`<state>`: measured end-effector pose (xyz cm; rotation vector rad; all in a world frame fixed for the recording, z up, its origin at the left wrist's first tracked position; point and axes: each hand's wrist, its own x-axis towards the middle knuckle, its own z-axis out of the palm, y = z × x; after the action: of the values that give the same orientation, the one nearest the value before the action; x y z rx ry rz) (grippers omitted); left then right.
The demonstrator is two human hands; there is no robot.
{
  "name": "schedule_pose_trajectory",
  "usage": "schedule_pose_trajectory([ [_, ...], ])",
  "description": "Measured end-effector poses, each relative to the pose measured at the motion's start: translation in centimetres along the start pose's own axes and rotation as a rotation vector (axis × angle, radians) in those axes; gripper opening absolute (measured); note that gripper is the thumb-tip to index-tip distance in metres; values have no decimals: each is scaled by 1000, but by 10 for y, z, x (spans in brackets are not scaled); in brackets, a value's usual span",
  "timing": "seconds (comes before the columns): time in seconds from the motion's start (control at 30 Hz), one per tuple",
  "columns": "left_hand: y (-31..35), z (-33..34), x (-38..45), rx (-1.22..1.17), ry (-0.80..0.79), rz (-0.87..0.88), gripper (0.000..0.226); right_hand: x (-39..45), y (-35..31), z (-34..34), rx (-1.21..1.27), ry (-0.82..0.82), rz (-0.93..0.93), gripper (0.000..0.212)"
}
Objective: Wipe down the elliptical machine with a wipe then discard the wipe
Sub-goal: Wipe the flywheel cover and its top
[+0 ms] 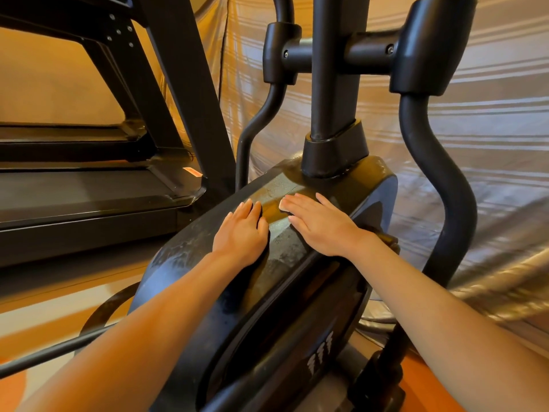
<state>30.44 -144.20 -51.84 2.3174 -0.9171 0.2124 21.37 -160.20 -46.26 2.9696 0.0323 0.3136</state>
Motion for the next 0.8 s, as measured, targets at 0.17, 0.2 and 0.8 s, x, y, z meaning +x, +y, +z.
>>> schedule_pose_trajectory([
  [0.17, 3, -2, -15, 32, -29, -14, 54, -19, -4, 8, -6, 25, -67, 47],
  [0.2, 3, -1, -19, 38, -36, -1, 55, -23, -5, 9, -9, 29, -79, 48],
  [0.8, -8, -3, -55, 95, -38, 95, 56, -67, -37, 38, 316, 328, -31, 36],
])
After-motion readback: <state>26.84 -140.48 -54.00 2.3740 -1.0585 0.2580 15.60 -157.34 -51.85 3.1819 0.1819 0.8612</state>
